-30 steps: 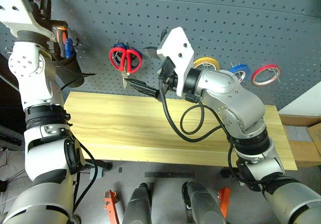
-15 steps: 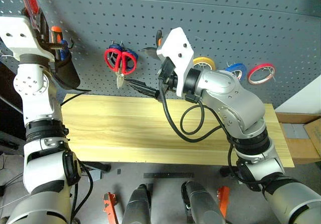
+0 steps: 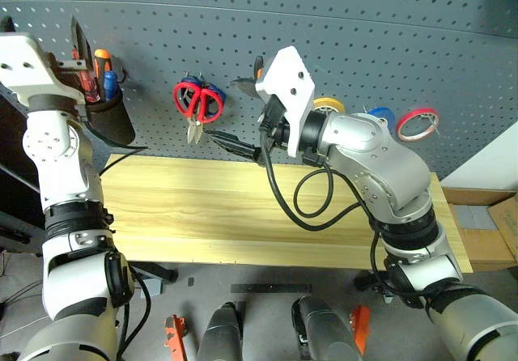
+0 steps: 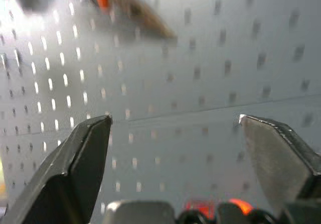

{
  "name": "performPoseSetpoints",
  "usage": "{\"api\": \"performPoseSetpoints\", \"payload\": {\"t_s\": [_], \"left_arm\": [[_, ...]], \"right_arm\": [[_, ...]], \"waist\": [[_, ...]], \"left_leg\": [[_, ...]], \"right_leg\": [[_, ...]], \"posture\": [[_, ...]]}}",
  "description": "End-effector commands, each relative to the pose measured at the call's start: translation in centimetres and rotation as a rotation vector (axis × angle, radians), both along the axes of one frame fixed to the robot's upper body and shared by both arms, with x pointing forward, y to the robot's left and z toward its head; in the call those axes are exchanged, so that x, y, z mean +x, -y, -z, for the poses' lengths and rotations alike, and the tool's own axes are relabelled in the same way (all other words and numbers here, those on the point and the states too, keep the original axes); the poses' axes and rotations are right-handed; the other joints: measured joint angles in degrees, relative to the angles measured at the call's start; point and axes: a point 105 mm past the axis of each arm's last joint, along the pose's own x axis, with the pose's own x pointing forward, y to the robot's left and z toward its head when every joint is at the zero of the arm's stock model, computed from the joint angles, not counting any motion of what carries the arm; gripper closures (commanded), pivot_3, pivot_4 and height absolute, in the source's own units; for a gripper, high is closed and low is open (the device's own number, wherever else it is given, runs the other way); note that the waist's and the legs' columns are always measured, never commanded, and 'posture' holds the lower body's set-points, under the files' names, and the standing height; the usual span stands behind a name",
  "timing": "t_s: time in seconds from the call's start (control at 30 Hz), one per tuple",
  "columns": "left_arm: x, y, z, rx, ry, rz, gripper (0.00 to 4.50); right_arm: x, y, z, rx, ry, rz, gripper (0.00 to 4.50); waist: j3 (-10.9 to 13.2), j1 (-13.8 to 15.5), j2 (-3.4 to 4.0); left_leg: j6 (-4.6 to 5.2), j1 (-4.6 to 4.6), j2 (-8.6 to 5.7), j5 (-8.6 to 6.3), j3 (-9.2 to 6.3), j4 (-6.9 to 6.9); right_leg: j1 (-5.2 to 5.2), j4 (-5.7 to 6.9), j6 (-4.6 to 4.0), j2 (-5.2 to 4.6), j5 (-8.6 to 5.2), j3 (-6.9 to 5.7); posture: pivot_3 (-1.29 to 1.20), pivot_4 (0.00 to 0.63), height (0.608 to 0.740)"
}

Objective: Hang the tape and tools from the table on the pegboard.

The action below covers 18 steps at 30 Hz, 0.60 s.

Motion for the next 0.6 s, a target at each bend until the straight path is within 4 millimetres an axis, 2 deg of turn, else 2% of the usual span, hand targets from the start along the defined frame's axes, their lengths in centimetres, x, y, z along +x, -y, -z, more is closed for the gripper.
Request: {"api": "performPoseSetpoints", "payload": {"t_s": [0.03, 0.13, 0.23, 0.4, 0.5, 0.57, 0.6], "left_arm": [[-2.0, 3.0, -3.0, 0.085, 0.067, 0.113, 0.04], [-2.6, 5.9, -1.4, 0.174, -0.055, 0.266, 0.04], [-2.9, 7.1, 1.0, 0.188, -0.178, 0.349, 0.04], [-3.1, 8.1, 8.0, 0.186, -0.497, 0.462, 0.04], [-3.7, 7.8, 12.5, 0.132, -0.669, 0.495, 0.04], [-4.1, 7.4, 15.3, 0.089, -0.763, 0.49, 0.04], [-4.3, 6.9, 17.1, 0.047, -0.813, 0.474, 0.04]], "right_arm": [[-1.4, 1.6, -1.0, 0.008, 0.037, -0.05, 0.0], [-1.9, 3.1, 0.0, -0.024, 0.0, -0.071, 0.0], [-2.2, 4.3, 0.9, -0.039, -0.032, -0.065, 0.0], [-1.8, 6.6, 4.4, -0.091, -0.098, 0.024, 0.0], [-1.0, 8.0, 7.0, -0.095, -0.132, 0.119, 0.0], [-0.2, 8.8, 8.7, -0.07, -0.167, 0.2, 0.0], [0.1, 9.2, 10.2, -0.063, -0.191, 0.237, 0.0]], "waist": [[-0.2, 0.0, 0.05], [-0.9, -0.1, 0.38], [-1.1, -0.2, 0.55], [-1.5, -0.3, 0.7], [-1.7, -0.1, 0.69], [-2.1, 0.2, 0.73], [-2.2, 0.4, 0.78]], "left_leg": [[0.01, 0.0, -0.01, -0.01, 0.0, 0.07], [0.02, 0.02, 0.0, -0.01, 0.01, 0.16], [0.03, 0.13, 0.0, -0.01, 0.04, 0.21], [0.05, 0.43, 0.07, 0.0, 0.01, 0.39], [0.06, 1.01, 0.06, -0.01, 0.03, 0.36], [0.06, 1.04, 0.07, -0.01, 0.04, 0.37], [0.06, 1.04, 0.08, -0.01, 0.05, 0.37]], "right_leg": [[0.03, 0.01, 0.0, 0.0, 0.0, 0.01], [0.05, 0.08, 0.0, 0.0, 0.0, 0.04], [0.07, 0.27, 0.01, 0.04, -0.01, 0.1], [0.37, 0.48, 0.0, 0.16, -0.01, 0.12], [0.96, 0.39, -0.01, 0.17, -0.04, 0.14], [0.97, 0.39, -0.01, 0.18, -0.04, 0.16], [0.97, 0.39, -0.01, 0.18, -0.04, 0.18]], "posture": [[-0.11, 0.135, 0.74], [-0.09, 0.131, 0.74], [-0.07, 0.124, 0.74], [-0.05, 0.116, 0.74], [-0.05, 0.11, 0.74], [-0.05, 0.106, 0.74], [-0.05, 0.104, 0.74]]}}
